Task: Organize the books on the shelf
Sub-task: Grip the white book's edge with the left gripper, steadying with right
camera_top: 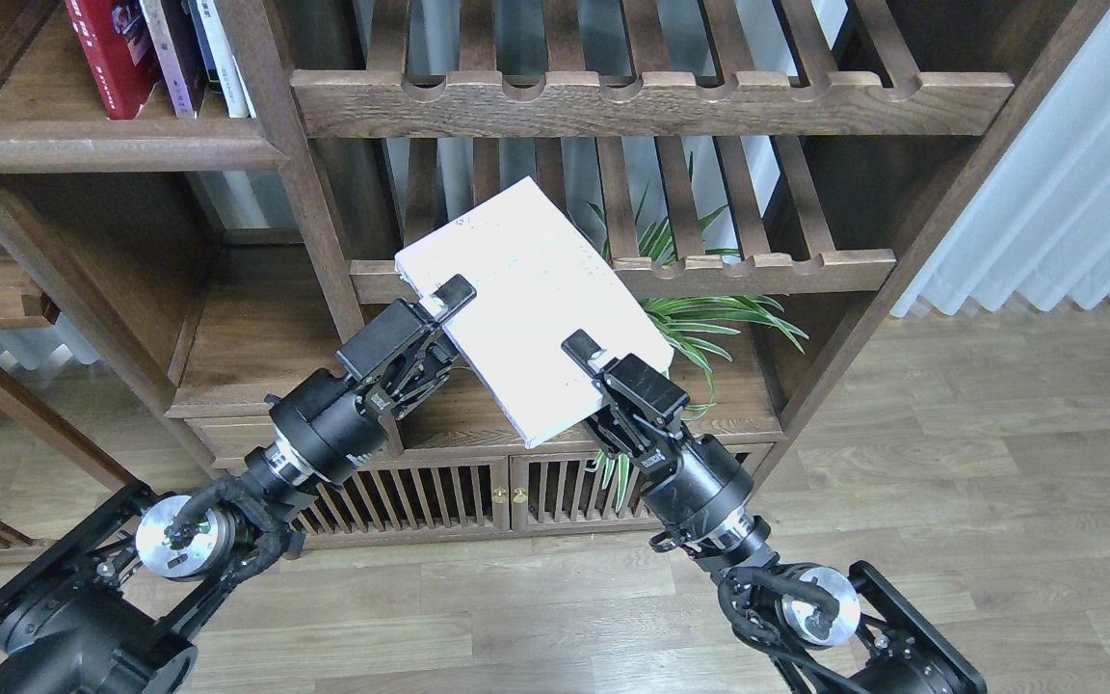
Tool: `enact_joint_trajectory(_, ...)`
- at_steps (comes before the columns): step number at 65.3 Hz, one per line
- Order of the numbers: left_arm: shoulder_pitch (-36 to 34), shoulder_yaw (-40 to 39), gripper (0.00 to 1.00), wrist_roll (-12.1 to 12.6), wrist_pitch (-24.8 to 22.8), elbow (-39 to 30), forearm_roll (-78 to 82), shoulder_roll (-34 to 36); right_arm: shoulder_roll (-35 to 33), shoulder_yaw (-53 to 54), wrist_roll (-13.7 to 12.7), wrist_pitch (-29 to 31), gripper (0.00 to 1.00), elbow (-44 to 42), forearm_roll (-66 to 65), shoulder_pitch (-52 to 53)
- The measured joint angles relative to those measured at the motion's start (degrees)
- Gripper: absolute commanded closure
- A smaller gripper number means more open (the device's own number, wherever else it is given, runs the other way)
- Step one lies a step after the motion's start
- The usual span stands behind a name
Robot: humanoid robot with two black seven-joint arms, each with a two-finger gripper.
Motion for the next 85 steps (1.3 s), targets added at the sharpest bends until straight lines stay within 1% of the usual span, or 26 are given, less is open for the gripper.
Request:
enact_joint_trajectory(8,0.0,1.1,0.07,0.0,0.0,0.0,0.0,-0.3,0.0,-0.5,-0.1,0.0,0.93,0.1,0.0,0.0)
enact_joint_trajectory(27,1.2,3.1,0.11,0.0,0.0,0.1,0.1,-1.2,0.0,-0.8,-0.1,0.0,0.94,0.4,0.1,0.0)
enact_joint_trajectory(31,1.3,3.1,0.13,0.0,0.0,0.2,0.1,-1.2,0.0,-0.8,-0.1,0.0,0.94,0.4,0.1,0.0)
enact_joint_trajectory(35,1.6,3.1,0.18,0.0,0.0,0.2,0.3,-1.2,0.0,-0.9,-0.1,0.0,0.94,0.5,0.1,0.0)
enact_joint_trajectory(43,2.4,1.9,0.21,-0.1,0.0,0.3,0.3,-1.3,0.0,-1.8,-0.1,0.0,0.94,0.5,0.1,0.0)
enact_joint_trajectory(59,2.5,1.1,0.22,-0.1,0.0,0.3,0.4,-1.5,0.0,-1.9,-0.1,0.0,0.93,0.5,0.1,0.1)
enact_joint_trajectory(65,2.7,1.1,0.26,-0.1,0.0,0.4,0.4,-1.5,0.0,-2.0,-0.1,0.0,0.94,0.5,0.1,0.1)
enact_joint_trajectory(74,2.8,1.2,0.29,-0.1,0.0,0.4,0.4,-1.6,0.0,-2.0,-0.1,0.0,0.93,0.5,0.1,0.1)
enact_joint_trajectory(79,2.8,1.3,0.32,-0.1,0.0,0.4,0.4,-1.8,0.0,-2.0,-0.1,0.0,0.93,0.5,0.1,0.0)
enact_joint_trajectory(85,2.8,1.3,0.38,-0.1,0.0,0.4,0.4,-1.9,0.0,-2.1,-0.1,0.0,0.93,0.5,0.1,0.0)
